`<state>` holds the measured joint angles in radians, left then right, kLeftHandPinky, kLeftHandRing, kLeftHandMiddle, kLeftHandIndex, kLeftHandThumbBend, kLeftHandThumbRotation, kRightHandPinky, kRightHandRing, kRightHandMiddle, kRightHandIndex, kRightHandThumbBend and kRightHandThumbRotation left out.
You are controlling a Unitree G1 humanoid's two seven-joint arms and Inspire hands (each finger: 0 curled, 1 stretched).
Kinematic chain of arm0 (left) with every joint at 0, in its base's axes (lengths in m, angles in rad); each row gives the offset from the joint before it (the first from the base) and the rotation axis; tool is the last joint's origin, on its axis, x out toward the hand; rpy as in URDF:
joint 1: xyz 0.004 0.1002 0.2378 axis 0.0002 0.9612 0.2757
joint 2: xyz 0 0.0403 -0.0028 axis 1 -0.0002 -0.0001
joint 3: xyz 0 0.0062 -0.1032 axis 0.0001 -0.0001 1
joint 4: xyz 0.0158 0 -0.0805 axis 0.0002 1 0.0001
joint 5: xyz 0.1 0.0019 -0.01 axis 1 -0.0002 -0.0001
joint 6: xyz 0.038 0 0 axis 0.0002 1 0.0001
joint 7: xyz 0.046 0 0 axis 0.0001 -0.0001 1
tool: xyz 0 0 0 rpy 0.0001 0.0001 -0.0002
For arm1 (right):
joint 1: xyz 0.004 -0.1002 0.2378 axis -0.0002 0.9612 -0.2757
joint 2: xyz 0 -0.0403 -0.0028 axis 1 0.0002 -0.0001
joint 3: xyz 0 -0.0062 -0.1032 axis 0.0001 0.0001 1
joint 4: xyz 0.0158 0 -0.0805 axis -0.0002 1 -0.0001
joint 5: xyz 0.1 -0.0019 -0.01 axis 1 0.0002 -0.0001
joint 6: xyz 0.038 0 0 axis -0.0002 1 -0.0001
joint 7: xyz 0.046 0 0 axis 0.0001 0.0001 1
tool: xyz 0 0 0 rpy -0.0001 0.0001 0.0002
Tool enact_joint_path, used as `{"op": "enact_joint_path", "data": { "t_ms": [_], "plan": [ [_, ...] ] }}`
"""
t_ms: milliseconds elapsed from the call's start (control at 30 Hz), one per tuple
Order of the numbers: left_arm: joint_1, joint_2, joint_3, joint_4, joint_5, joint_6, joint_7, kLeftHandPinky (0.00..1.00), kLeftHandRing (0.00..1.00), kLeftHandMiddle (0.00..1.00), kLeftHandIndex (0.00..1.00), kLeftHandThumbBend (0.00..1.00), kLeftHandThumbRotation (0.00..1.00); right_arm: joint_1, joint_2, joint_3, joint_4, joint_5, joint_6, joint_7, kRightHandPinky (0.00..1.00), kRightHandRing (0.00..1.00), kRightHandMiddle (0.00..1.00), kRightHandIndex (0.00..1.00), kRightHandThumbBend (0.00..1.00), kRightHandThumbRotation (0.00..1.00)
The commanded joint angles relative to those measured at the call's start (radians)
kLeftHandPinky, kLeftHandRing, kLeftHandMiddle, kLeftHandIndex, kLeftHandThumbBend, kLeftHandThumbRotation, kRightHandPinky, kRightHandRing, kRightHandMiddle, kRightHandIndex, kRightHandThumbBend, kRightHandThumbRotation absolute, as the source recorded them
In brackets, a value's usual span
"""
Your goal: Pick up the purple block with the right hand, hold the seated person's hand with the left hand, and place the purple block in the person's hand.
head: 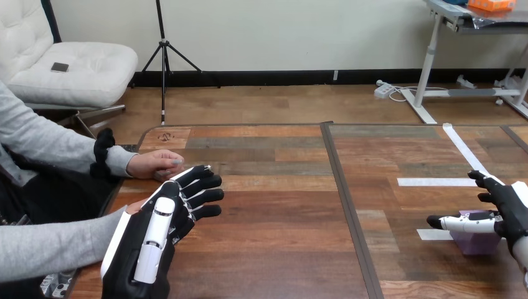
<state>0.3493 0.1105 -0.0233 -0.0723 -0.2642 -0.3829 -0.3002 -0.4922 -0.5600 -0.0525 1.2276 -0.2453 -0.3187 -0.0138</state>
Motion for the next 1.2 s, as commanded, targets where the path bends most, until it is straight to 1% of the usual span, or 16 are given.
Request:
{"op": "enact_joint_path", "data": {
  "t_ms": [0,100,167,233,300,400,533,633,700,800,833,867,900,933,1067,1167],
  "plan": [
    [-0.049,-0.018,0.01,-0.039,0.0,-0.02,0.006,0.71,0.74,0.76,0.75,0.32,0.95,-0.076,-0.041,0.021,0.004,-0.015,0.015,0.001,0.82,0.94,0.97,0.94,1.0,0.08],
    [-0.05,-0.019,0.011,-0.036,-0.002,-0.026,0.004,0.71,0.74,0.75,0.75,0.31,0.96,-0.072,-0.044,0.023,0.009,-0.014,0.009,0.015,0.83,0.94,0.97,0.95,1.0,0.07],
    [-0.05,-0.019,0.012,-0.035,0.001,-0.027,0.006,0.7,0.74,0.75,0.75,0.3,0.96,-0.07,-0.049,0.036,0.011,-0.028,0.014,0.016,0.83,0.94,0.97,0.95,1.0,0.07],
    [-0.051,-0.019,0.013,-0.034,0.002,-0.028,0.007,0.7,0.74,0.75,0.75,0.3,0.96,-0.069,-0.052,0.041,0.013,-0.032,0.02,0.021,0.83,0.93,0.97,0.96,1.0,0.08],
    [-0.051,-0.02,0.013,-0.034,0.001,-0.029,0.007,0.7,0.73,0.75,0.75,0.29,0.96,-0.069,-0.052,0.041,0.015,-0.03,0.025,0.028,0.83,0.94,0.97,0.96,1.0,0.09],
    [-0.051,-0.02,0.014,-0.034,-0.002,-0.029,0.006,0.69,0.73,0.75,0.75,0.28,0.97,-0.063,-0.048,0.023,0.016,-0.006,0.018,0.047,0.85,0.94,0.98,0.96,1.0,0.08],
    [-0.051,-0.02,0.014,-0.034,-0.002,-0.03,0.008,0.69,0.73,0.75,0.75,0.29,0.97,-0.057,-0.055,0.055,0.017,-0.043,0.015,0.021,0.84,0.94,0.97,0.96,1.0,0.08],
    [-0.051,-0.02,0.015,-0.034,-0.003,-0.029,0.008,0.69,0.73,0.75,0.74,0.3,0.97,-0.056,-0.055,0.06,0.018,-0.046,0.023,0.022,0.83,0.93,0.96,0.95,1.0,0.1],
    [-0.051,-0.02,0.015,-0.035,-0.002,-0.029,0.009,0.69,0.73,0.75,0.74,0.3,0.98,-0.056,-0.054,0.058,0.02,-0.041,0.027,0.027,0.82,0.93,0.96,0.94,1.0,0.09],
    [-0.05,-0.02,0.016,-0.038,0.0,-0.026,0.012,0.69,0.73,0.74,0.74,0.31,0.98,-0.056,-0.057,0.077,0.019,-0.062,0.034,0.011,0.82,0.93,0.96,0.93,1.0,0.06],
    [-0.051,-0.019,0.016,-0.038,-0.001,-0.027,0.011,0.69,0.73,0.74,0.74,0.31,0.98,-0.058,-0.057,0.091,0.018,-0.079,0.045,-0.006,0.81,0.92,0.96,0.93,1.0,0.06],
    [-0.051,-0.018,0.016,-0.037,-0.001,-0.027,0.01,0.69,0.73,0.74,0.74,0.31,0.98,-0.059,-0.057,0.1,0.018,-0.09,0.053,-0.017,0.78,0.9,0.94,0.9,1.0,0.04],
    [-0.051,-0.018,0.016,-0.037,-0.002,-0.028,0.009,0.69,0.73,0.74,0.74,0.31,0.98,-0.06,-0.057,0.105,0.018,-0.097,0.058,-0.025,0.77,0.89,0.93,0.9,1.0,0.03],
    [-0.052,-0.016,0.016,-0.036,-0.003,-0.029,0.007,0.69,0.73,0.74,0.74,0.31,0.98,-0.062,-0.057,0.119,0.018,-0.114,0.071,-0.042,0.76,0.89,0.92,0.89,1.0,0.02],
    [-0.055,-0.014,0.017,-0.035,-0.007,-0.029,0.003,0.69,0.73,0.74,0.74,0.32,0.99,-0.069,-0.056,0.153,0.016,-0.157,0.106,-0.08,0.66,0.81,0.85,0.83,1.0,0.01],
    [-0.056,-0.014,0.019,-0.033,-0.01,-0.031,0.002,0.69,0.73,0.74,0.74,0.32,0.99,-0.071,-0.054,0.157,0.02,-0.164,0.112,-0.092,0.61,0.75,0.8,0.79,1.0,0.0]
  ]
}}
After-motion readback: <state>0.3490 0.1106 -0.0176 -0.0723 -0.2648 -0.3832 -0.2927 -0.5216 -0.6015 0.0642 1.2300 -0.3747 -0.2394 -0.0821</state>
